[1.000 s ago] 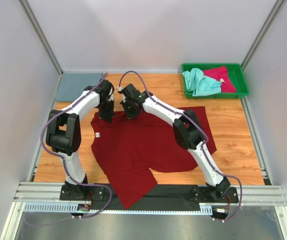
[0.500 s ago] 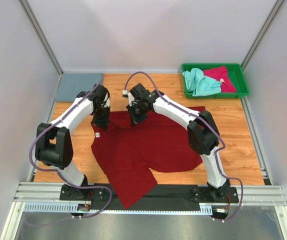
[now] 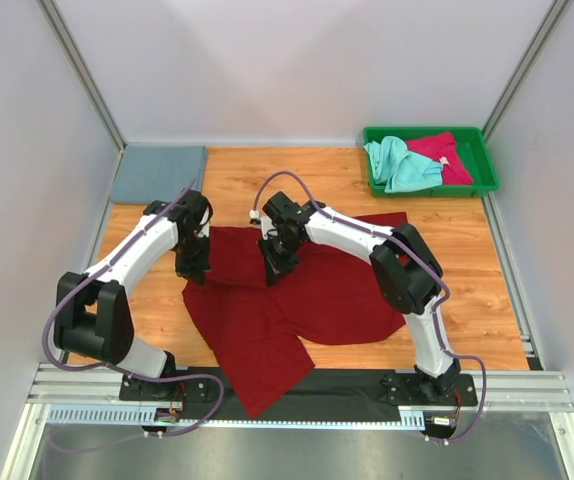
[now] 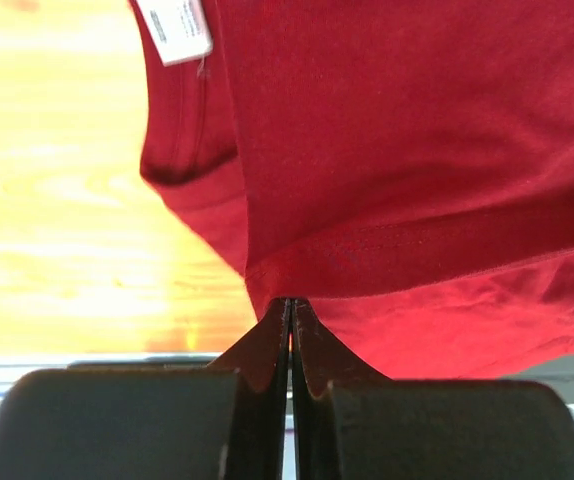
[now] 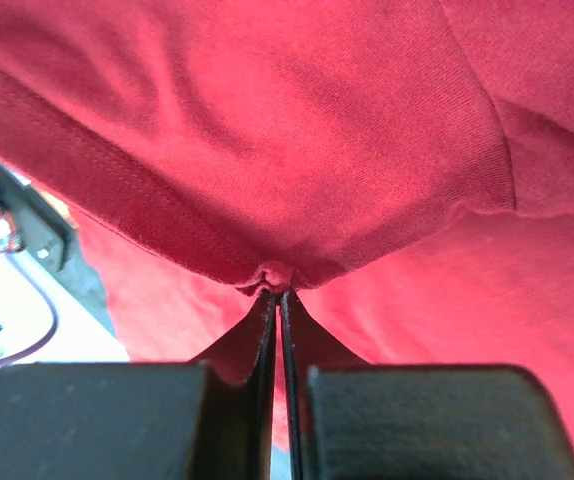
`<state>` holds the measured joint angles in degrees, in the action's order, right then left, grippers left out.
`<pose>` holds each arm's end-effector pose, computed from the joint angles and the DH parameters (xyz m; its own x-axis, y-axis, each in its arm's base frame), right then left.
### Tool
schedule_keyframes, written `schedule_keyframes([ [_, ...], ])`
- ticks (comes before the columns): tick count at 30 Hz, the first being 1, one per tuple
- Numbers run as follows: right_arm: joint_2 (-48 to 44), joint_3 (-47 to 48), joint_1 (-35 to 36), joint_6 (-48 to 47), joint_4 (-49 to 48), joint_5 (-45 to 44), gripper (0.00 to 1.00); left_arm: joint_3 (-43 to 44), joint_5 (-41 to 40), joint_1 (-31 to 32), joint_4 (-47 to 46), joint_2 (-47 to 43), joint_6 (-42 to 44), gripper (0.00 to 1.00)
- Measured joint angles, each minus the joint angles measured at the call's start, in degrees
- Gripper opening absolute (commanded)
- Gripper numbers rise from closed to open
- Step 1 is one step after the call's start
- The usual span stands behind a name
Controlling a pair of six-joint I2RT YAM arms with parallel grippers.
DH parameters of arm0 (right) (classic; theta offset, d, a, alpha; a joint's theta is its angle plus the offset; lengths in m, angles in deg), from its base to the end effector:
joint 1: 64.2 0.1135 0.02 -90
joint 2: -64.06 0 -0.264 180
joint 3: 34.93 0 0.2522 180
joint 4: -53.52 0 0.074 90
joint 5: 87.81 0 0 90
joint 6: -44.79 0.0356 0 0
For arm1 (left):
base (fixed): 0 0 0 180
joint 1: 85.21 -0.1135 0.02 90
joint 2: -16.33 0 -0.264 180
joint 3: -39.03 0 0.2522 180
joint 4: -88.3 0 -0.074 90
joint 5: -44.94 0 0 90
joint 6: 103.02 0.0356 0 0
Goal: Fold and stack the t-shirts
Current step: Fold the tshirt
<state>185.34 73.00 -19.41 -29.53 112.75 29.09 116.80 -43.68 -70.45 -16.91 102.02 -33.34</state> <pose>0.2967 0.3173 0.1800 -0.8477 -0.5019 -0.1716 -0.5144 0.6991 0.4965 0.2549 -0.0681 0.2333 -0.9890 -0.0985 -0.1107 -0.0915 0.9936 -0.0665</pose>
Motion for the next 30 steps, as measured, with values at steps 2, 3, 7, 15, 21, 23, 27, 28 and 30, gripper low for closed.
schedule_keyframes([
  [2, -0.42, -0.28, 0.04, 0.59, 0.11, 1.22, 0.13, -1.22, 0.00, 0.24, 0.57, -1.01, -0.68, 0.14],
  [3, -0.74, -0.52, 0.04, 0.92, 0.17, 1.90, 0.16, -1.84, 0.00, 0.33, 0.87, -1.49, -1.18, 0.18],
  [7, -4.61, -4.37, -0.55, 2.36, -0.04, 1.81, 0.45, -2.86, -0.28, 0.59, 2.62, -6.25, -3.69, 0.47],
  [15, -16.31, -10.14, -16.48, 6.71, -3.04, -10.27, 0.47, 7.32, -3.58, 0.57, -1.49, -13.20, -6.40, 0.27],
  [21, -16.70, -13.49, -32.09, 9.38, -6.78, -22.60, 0.47, 18.16, -6.80, -0.26, -11.43, 12.57, -5.77, 0.25],
  [23, -16.48, -13.66, -34.32, 9.40, -7.13, -26.71, 0.45, 20.96, -8.31, -0.74, -12.22, 20.76, -5.97, 0.23],
  [27, -15.63, -13.66, -36.06, 8.63, -9.97, -33.24, 0.43, 26.03, -10.43, -1.55, -12.00, 31.61, -6.84, 0.22],
  [28, -14.95, -13.66, -36.54, 8.46, -10.93, -34.45, 0.42, 26.71, -10.78, -1.70, -11.76, 33.03, -7.10, 0.23],
  [30, -12.85, -13.66, -37.46, 8.48, -12.63, -36.20, 0.41, 27.61, -11.63, -1.84, -11.32, 34.67, -7.96, 0.23],
])
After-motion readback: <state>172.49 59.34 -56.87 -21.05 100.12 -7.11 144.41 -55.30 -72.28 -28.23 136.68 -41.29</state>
